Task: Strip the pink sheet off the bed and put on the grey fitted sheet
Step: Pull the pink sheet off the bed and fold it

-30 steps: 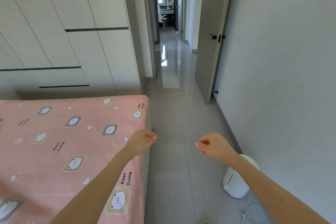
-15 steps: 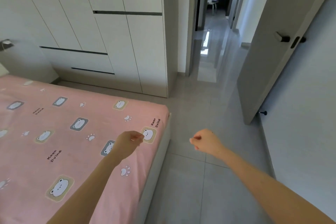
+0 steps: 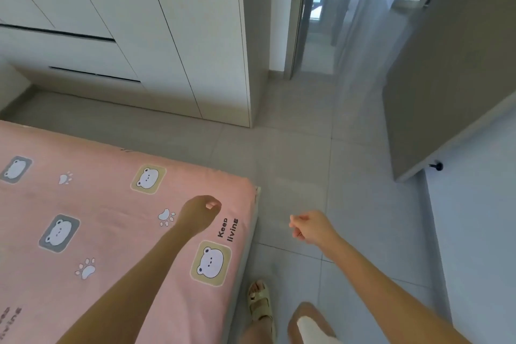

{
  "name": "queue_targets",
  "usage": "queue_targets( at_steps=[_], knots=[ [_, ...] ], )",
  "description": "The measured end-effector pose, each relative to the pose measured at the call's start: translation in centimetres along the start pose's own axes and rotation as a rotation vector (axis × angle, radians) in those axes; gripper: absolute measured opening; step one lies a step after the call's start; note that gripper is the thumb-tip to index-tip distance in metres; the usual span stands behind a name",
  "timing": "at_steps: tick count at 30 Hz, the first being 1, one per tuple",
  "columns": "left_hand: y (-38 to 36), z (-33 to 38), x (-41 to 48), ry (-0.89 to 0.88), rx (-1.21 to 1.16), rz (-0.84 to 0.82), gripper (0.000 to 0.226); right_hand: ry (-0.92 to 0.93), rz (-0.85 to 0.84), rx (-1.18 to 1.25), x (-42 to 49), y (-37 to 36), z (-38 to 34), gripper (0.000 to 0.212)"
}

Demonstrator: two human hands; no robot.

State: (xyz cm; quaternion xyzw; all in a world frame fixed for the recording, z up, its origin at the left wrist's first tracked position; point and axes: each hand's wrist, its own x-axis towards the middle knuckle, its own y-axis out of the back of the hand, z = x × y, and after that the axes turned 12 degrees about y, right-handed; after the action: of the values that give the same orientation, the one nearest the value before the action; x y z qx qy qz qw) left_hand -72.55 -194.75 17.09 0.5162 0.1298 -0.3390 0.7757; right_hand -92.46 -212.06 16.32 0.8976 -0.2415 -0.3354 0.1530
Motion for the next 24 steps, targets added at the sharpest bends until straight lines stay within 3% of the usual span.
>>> queue_targets(
  at_steps=[9, 14, 20, 24],
  knots=[
    [-4.9, 5.1, 16.6, 0.119, 0.235, 0.005, 0.024, -0.284, -0.047, 0.283, 16.7, 0.6, -0.7, 0.022],
    [-7.8, 6.0, 24.3, 0.177, 0.239, 0.031, 0.023, -0.466, -0.168, 0.314, 25.8, -1.8, 0.7, 0.024],
    [-11.5, 3.9, 32.8, 0.181, 0.428, -0.002, 0.037, -0.663, -0.244, 0.329, 34.4, -6.5, 4.1, 0.026],
    [-13.6, 3.2, 36.3, 0.141, 0.641, -0.103, 0.04, -0.76, -0.409, 0.325, 36.9, -9.5, 6.6, 0.06]
  ],
)
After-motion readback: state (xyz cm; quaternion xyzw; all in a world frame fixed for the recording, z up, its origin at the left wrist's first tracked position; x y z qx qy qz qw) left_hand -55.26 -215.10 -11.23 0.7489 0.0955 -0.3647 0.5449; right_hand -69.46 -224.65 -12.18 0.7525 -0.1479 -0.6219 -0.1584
